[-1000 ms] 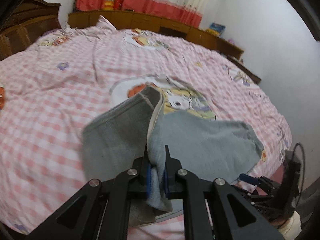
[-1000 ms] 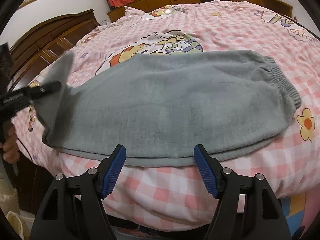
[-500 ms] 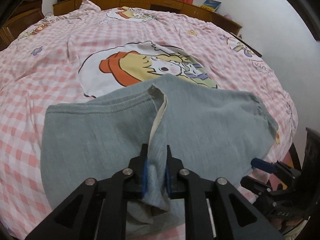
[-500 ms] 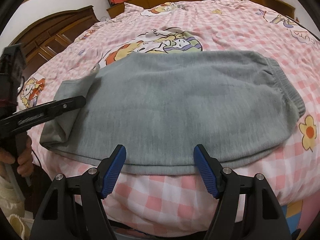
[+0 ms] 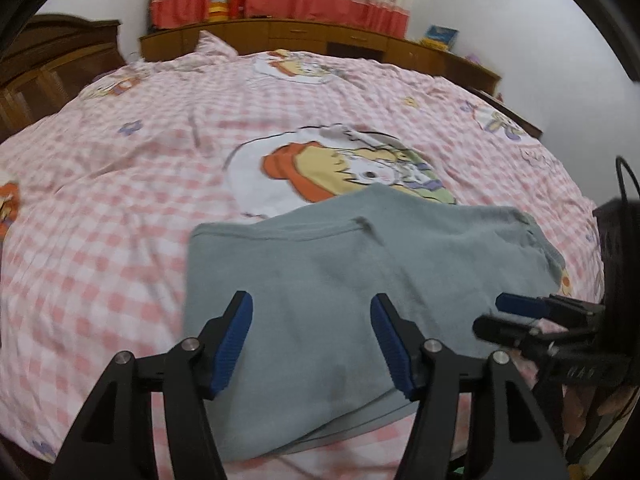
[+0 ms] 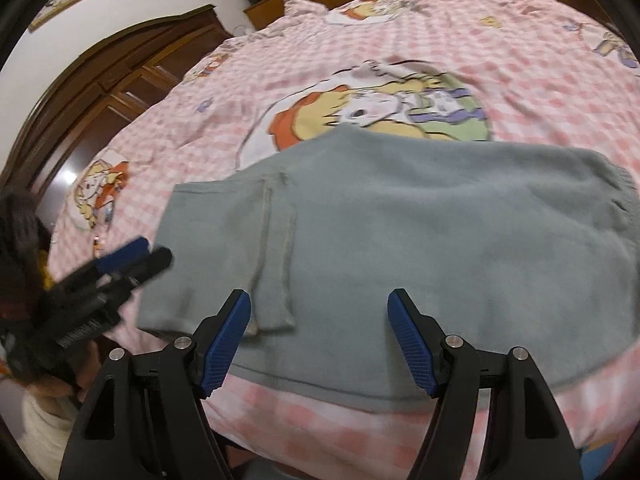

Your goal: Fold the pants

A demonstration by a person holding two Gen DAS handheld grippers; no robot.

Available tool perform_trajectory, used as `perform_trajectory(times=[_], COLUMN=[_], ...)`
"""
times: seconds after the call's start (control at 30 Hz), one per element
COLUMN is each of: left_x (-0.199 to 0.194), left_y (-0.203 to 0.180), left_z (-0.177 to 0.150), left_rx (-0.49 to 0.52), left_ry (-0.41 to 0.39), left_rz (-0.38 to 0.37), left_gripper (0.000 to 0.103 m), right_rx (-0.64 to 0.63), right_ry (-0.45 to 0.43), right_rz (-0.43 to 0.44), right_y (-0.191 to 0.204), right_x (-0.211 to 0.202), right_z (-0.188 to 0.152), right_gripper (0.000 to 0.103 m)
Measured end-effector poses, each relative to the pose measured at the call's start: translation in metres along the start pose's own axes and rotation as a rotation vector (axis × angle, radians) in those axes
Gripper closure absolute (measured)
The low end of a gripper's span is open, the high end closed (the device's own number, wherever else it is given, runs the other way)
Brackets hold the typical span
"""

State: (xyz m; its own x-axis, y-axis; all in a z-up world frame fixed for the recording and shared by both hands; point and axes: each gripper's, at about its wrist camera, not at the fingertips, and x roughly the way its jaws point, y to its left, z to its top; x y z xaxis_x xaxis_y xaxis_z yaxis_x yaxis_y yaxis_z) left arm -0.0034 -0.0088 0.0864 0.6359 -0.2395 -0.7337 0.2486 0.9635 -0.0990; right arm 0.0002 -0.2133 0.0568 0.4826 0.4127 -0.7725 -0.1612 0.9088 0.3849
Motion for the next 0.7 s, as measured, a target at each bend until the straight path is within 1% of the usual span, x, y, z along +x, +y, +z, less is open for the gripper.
perform_trajectory(times=[0.17, 0.33, 0.4, 0.6, 0.67, 0.7], left_x=[0.01, 0.016, 0.021, 0.028, 0.028, 0.028], left_y=[0.027, 0.041, 0.044, 0.05, 0.052, 0.052], left_z=[-0.013, -0.025, -0.028, -0.032, -0.032, -0.032], left_rx=[-0.059, -0.08, -0.08, -0.11, -0.116, -0.121], left_ry=[0.041, 0.057, 0.066, 0.077, 0.076, 0.076], left_rz=[0.073, 0.121, 0.124, 0.099, 0.093, 0.088], left_gripper=[0.037, 0.037, 0.037, 0.037, 0.036, 0.036], right_rx=[-0.006, -0.044, -0.054, -0.111, -0.132, -0.144], right_ry=[0.065, 0.085, 0.089, 0.09, 0.09, 0.09], right_rz=[0.048, 0.028, 0.025, 0.02, 0.023, 0.02], right_y=[0.014, 0.028, 0.034, 0.054, 0.06, 0.063], right_x=[0.028, 0.048, 0.054, 0.066, 0.068, 0.069], right_z=[0.014, 0.025, 0.03, 0.031, 0.03, 0.028], right_gripper=[0.03, 0.03, 0.029, 0.029, 0.031, 0.034])
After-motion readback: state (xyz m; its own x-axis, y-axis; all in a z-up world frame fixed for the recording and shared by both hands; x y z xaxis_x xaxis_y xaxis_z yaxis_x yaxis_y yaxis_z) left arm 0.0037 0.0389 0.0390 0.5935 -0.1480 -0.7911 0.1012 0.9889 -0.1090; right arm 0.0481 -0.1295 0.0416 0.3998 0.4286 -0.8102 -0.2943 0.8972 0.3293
